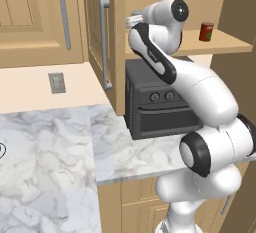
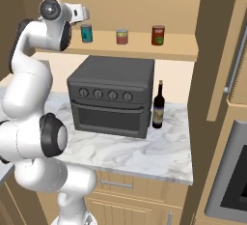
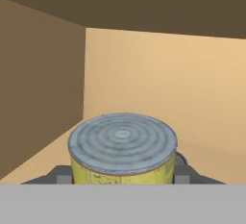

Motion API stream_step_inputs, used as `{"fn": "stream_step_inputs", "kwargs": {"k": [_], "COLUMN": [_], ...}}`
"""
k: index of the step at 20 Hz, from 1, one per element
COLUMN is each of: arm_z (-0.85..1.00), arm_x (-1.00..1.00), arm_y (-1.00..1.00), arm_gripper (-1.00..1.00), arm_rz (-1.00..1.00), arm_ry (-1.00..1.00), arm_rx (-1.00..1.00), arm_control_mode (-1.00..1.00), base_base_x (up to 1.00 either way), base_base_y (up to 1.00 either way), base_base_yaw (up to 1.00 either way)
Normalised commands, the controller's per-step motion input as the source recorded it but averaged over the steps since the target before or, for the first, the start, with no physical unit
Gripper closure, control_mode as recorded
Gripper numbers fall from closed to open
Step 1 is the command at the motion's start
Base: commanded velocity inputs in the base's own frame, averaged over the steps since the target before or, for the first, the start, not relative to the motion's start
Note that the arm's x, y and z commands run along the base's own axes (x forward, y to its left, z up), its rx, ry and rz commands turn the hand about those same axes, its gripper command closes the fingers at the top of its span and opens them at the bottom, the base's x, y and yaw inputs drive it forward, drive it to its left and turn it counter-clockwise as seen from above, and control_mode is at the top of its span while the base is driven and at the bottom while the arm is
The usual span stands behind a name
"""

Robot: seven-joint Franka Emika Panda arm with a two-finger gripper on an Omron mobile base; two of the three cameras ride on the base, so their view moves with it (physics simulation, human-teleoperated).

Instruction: Stack two cans on top of the other two cans in the cabinet.

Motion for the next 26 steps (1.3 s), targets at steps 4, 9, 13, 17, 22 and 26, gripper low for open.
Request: {"fn": "stream_step_inputs", "kwargs": {"k": [4,9,13,17,22,26], "arm_z": [0.00,0.00,0.00,0.00,0.00,0.00], "arm_x": [-0.06,0.01,0.05,0.03,0.08,0.08], "arm_y": [-0.30,-0.19,-0.17,-0.18,-0.07,0.00], "arm_gripper": [1.00,1.00,1.00,1.00,1.00,1.00], "arm_rz": [-0.06,-0.01,0.00,-0.01,-0.01,0.00], "arm_ry": [-0.04,-0.12,-0.09,0.00,0.00,0.00], "arm_rx": [0.00,0.01,0.00,0.00,0.01,0.03], "arm_control_mode": [-1.00,-1.00,-1.00,-1.00,-1.00,-1.00], "base_base_x": [0.00,0.00,0.00,0.00,0.00,0.00], "base_base_y": [0.00,0.00,0.00,0.00,0.00,0.00], "base_base_yaw": [0.00,0.00,0.00,0.00,0.00,0.00]}}
